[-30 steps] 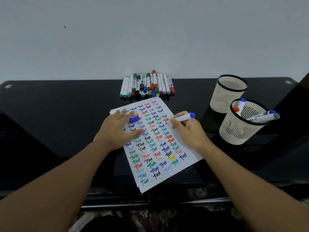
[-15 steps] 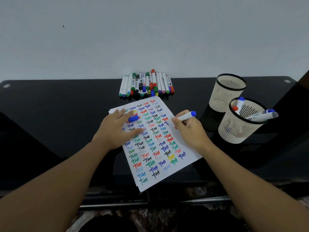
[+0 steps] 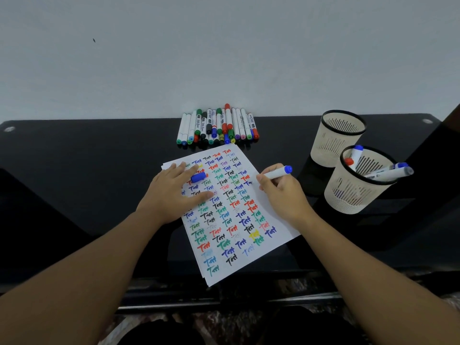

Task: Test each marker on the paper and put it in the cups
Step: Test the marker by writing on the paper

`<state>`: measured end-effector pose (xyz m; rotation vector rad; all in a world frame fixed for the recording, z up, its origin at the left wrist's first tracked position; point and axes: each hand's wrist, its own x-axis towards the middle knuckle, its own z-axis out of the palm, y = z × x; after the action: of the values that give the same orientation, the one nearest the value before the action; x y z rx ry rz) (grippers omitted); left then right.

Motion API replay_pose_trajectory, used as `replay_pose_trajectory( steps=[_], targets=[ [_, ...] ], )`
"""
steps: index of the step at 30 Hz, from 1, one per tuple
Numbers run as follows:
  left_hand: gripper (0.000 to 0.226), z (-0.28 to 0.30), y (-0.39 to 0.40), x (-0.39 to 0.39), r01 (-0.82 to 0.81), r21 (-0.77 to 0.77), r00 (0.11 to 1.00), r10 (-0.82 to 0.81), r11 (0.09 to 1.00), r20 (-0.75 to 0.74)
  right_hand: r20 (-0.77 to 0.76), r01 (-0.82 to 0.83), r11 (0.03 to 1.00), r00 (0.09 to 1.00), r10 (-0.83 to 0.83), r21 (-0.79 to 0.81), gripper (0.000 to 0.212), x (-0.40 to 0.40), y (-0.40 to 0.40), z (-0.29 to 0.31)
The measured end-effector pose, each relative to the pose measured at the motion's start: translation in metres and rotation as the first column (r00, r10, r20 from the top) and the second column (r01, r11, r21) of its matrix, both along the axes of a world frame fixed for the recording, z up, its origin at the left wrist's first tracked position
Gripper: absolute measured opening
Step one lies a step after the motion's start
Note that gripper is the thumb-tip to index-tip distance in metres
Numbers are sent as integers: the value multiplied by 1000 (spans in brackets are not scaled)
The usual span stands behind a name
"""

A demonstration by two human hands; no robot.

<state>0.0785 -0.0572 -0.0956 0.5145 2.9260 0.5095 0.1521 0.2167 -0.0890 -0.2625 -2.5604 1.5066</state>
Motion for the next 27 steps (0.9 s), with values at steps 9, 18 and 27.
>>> replay_pose_trajectory(
  steps=[9, 18, 27],
  targets=[
    [102, 1, 0, 1, 0, 7, 1000, 0, 1000, 0, 10, 3, 1000, 1000, -3, 6, 11, -1, 0, -1],
    [103, 0, -1, 0, 4, 13, 1000, -4, 1000, -12, 3, 10, 1000, 1000, -10, 26, 13, -3, 1, -2],
    [101, 0, 0, 1, 5, 11, 1000, -5, 1000, -16, -6, -7, 1000, 1000, 7, -13, 12, 0, 1, -1]
  ],
)
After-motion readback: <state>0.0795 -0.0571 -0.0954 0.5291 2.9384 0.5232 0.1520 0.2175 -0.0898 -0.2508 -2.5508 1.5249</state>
